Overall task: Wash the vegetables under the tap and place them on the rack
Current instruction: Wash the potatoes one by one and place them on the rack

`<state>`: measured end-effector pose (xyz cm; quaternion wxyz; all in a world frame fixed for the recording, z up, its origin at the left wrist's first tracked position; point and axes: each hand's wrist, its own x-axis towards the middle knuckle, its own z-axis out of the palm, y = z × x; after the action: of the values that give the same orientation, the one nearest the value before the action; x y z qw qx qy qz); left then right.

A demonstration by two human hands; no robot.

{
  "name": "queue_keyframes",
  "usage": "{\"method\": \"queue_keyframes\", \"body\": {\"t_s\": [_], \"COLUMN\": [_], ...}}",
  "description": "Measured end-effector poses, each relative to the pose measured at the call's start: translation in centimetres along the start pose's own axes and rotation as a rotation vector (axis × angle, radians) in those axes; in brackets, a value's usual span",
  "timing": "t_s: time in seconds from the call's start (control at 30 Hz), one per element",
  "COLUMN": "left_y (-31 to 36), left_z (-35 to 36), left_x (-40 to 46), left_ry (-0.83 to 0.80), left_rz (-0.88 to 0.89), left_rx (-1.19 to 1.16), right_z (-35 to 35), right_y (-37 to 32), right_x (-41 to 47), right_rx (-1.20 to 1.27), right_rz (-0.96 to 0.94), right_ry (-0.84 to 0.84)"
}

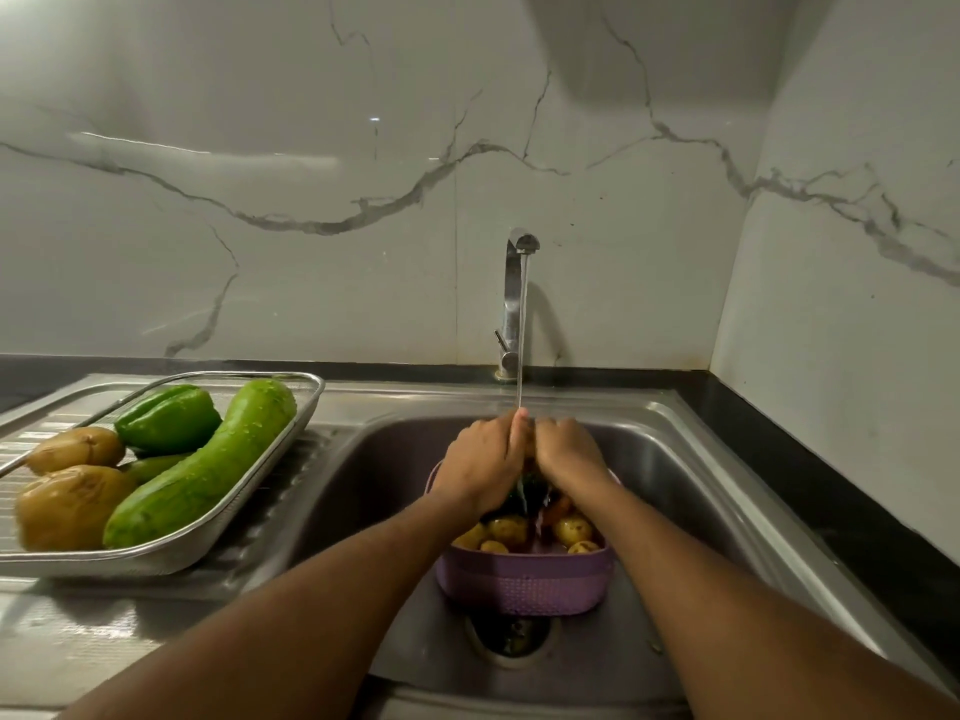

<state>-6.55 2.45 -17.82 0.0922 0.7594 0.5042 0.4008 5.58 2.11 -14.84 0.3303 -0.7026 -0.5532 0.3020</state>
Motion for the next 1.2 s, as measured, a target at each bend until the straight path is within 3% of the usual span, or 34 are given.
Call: {"method": "queue_keyframes", "body": {"t_s": [0.13,0.2,0.23,0.3,0.33,0.37,0.4,0.47,0.53,0.57,0.6,0.63,0.7,0.73,0.77,0.8,0.9,0.93,1.0,1.07,1.13,1.2], "left_y": [2.9,3.5,3.1,2.2,1.8,1.7,1.7,3.3,4.5,4.3,3.7,2.7,1.0,0.7,0.8,1.5,4.6,4.7,3.4,1.1,-0.2,-0.4], "left_z": [-0.7,-1.2,-1.1,-0.6,-0.5,-0.2,0.0,-0.5,-0.8,-0.6,-0.6,-0.3,0.3,0.6,0.9,1.0,0.4,0.4,0.5,1.0,0.9,0.3], "left_x": [-0.4,-0.6,-0.7,-1.2,-1.7,-1.9,-2.0,-1.5,-0.9,-0.6,-0.5,-0.3,-1.1,-1.3,-1.4,-1.5,-0.8,-0.6,-0.5,-0.7,-0.8,-0.6], "left_ry": [0.292,0.311,0.223,-0.164,-0.332,-0.396,-0.354,-0.062,0.216,0.254,0.213,0.108,-0.296,-0.399,-0.389,-0.272,0.158,0.195,0.041,-0.278,-0.484,-0.525], "left_rz": [0.159,0.189,0.144,0.005,-0.036,-0.066,-0.078,0.007,0.078,0.096,0.08,0.052,-0.046,-0.067,-0.053,-0.033,0.004,0.018,0.0,-0.115,-0.236,-0.242], "left_rx": [-0.195,-0.242,-0.196,0.166,0.347,0.429,0.395,0.171,-0.066,-0.126,-0.126,-0.038,0.329,0.439,0.425,0.286,-0.238,-0.279,-0.206,-0.135,-0.209,-0.329], "right_z": [-0.2,-0.3,-0.2,0.3,0.6,0.5,0.4,-0.5,-1.0,-1.1,-1.0,-0.5,0.6,0.5,0.1,-0.3,-1.7,-1.8,-1.3,-0.3,-0.4,-0.9], "right_y": [0.1,-0.2,0.1,1.5,2.1,2.7,2.6,1.8,0.5,0.3,0.1,0.3,1.4,2.0,2.1,2.0,1.0,0.7,0.9,2.5,3.8,3.9], "right_x": [-0.1,-0.7,-0.6,-0.3,-0.2,-0.1,-0.4,-0.6,-1.0,-1.0,-0.9,-0.6,-0.4,-0.2,-0.4,-0.4,-0.5,-0.6,-0.5,0.4,1.2,1.7], "right_rx": [0.173,0.187,0.107,-0.292,-0.443,-0.489,-0.424,-0.188,0.05,0.111,0.084,-0.076,-0.514,-0.646,-0.637,-0.516,-0.08,-0.01,-0.08,-0.283,-0.404,-0.345], "right_rz": [-0.625,-0.676,-0.585,-0.221,-0.136,-0.112,-0.116,-0.239,-0.524,-0.58,-0.549,-0.445,-0.139,-0.087,-0.111,-0.164,-0.418,-0.454,-0.318,-0.126,-0.094,-0.123], "right_ry": [0.522,0.571,0.485,0.06,-0.112,-0.164,-0.137,0.198,0.588,0.633,0.57,0.403,-0.1,-0.216,-0.212,-0.083,0.534,0.579,0.388,0.108,0.031,0.031]}}
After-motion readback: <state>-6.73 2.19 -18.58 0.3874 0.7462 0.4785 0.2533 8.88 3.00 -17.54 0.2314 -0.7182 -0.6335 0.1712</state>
